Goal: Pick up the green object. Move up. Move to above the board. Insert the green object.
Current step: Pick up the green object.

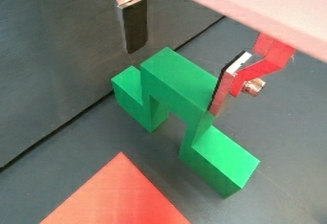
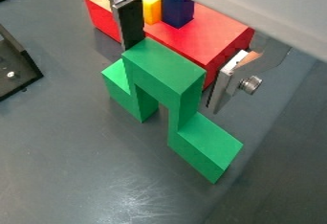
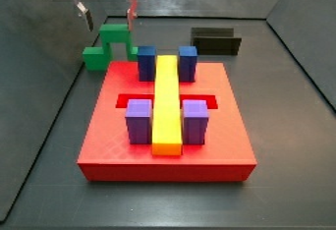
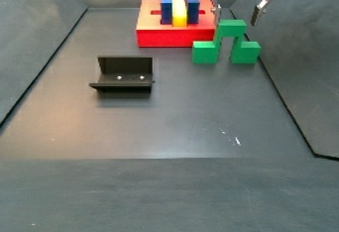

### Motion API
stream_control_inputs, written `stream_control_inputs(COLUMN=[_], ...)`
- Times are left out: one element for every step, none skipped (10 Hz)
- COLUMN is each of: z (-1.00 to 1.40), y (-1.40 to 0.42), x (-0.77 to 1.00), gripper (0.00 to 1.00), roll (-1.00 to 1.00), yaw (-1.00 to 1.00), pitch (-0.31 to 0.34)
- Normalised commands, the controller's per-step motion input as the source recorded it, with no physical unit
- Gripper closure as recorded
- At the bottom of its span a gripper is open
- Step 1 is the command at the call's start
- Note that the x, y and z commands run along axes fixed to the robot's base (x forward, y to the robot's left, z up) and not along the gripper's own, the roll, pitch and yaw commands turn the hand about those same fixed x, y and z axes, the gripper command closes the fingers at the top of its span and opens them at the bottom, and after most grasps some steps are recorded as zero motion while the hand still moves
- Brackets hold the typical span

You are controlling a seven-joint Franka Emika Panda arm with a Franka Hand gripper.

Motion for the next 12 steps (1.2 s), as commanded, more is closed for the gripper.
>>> stream_control_inputs(z=[-0.17,-0.2,-0.22,-0.23,-0.22,-0.21,-0.17,-0.08,0.0,-0.02,-0.05,-0.07], y=[0.0,0.0,0.0,0.0,0.0,0.0,0.0,0.0,0.0,0.0,-0.02,-0.05], x=[0.0,0.0,0.0,0.0,0.0,0.0,0.01,0.02,0.0,0.0,-0.06,-0.08], gripper=[0.0,0.0,0.0,0.0,0.0,0.0,0.0,0.0,0.0,0.0,0.0,0.0], roll=[-0.05,-0.06,-0.05,-0.04,-0.03,-0.01,0.0,0.0,0.0,0.0,0.01,0.02], yaw=[0.0,0.0,0.0,0.0,0.0,-0.03,-0.07,-0.04,-0.02,0.0,0.0,0.0], pitch=[-0.044,-0.047,-0.047,-0.046,-0.037,-0.02,0.0,0.0,0.0,0.0,0.0,-0.007])
